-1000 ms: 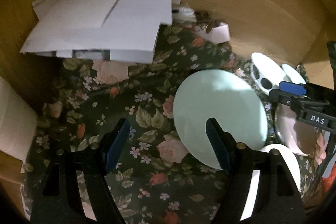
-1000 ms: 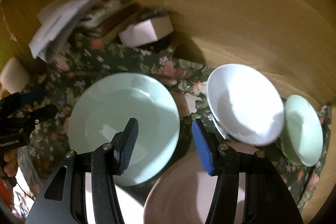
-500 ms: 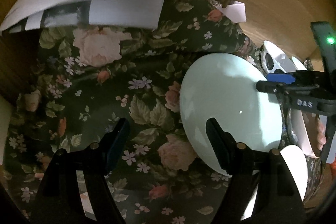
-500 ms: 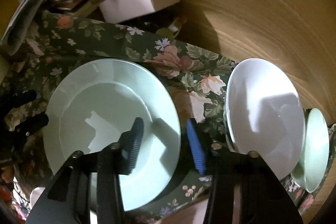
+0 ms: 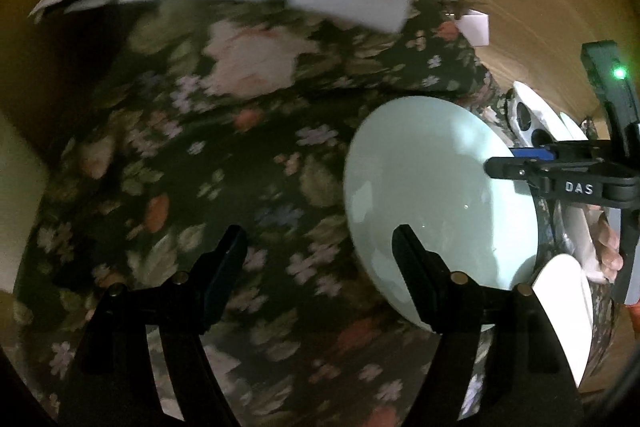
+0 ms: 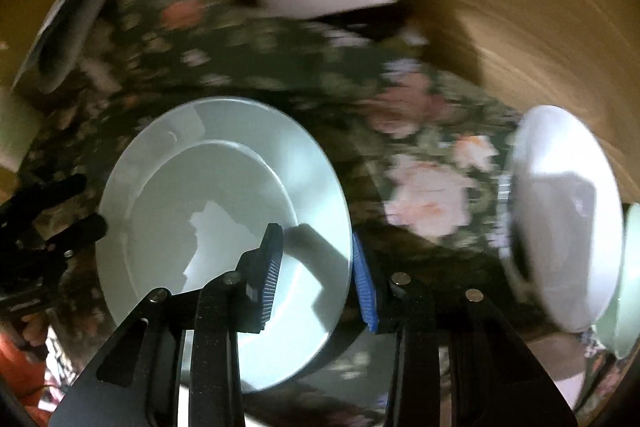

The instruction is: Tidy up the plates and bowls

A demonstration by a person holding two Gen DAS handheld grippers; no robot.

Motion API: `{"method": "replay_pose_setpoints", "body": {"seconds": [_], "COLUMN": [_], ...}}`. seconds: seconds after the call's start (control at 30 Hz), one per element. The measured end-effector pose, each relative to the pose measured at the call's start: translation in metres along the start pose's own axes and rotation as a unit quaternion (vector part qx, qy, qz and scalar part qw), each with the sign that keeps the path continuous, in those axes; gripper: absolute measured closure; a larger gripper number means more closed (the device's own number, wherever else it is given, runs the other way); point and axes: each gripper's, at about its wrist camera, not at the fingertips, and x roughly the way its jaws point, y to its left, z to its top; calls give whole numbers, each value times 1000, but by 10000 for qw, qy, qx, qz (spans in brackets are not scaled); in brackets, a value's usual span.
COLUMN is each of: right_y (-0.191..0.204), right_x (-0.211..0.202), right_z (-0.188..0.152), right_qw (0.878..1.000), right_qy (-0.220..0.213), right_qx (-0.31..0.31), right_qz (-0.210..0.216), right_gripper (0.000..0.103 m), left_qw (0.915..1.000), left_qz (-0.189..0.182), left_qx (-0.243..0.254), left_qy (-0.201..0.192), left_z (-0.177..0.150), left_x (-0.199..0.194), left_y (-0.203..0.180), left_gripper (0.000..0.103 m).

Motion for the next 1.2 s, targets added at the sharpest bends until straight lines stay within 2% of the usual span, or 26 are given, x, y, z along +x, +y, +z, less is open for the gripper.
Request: {"method": "replay_pose_setpoints", "body": {"seconds": [0.13, 0.23, 0.47, 0.57, 0.7, 0.87, 1.2], "right_y": [24, 41, 47, 43, 62, 66, 49], "right_x": [3, 8, 13, 17, 14, 17, -20], "right_z": [-1, -4, -19, -25, -26, -22, -24], "right_qw": [9993, 9984, 9972, 9975, 9980, 9981, 9958], "right_qy": [-69, -89, -68, -132, -299, -313, -761], "right_qx": [-2, -60, 25, -121, -276, -265, -59], "right_qz": [374, 559, 738, 689, 486, 455, 500], "right_gripper": [72, 72, 72, 69, 66, 69, 69], "left_qw": [9998, 9993, 9995, 9996, 9994, 9996, 9990], "left_qz": [170, 345, 305, 246, 149, 155, -4], "left_qx": [-54, 7, -9, 86, 226, 139, 141], "left_qy": [-68, -124, -122, -143, -194, -211, -415], "left_z": [-12, -18, -19, -23, -25, -24, -18], "left_x": [-6, -10, -11, -13, -12, -14, -33], "left_y": [14, 22, 26, 27, 20, 20, 16], "left_gripper": [32, 40, 44, 44, 44, 44, 45]}}
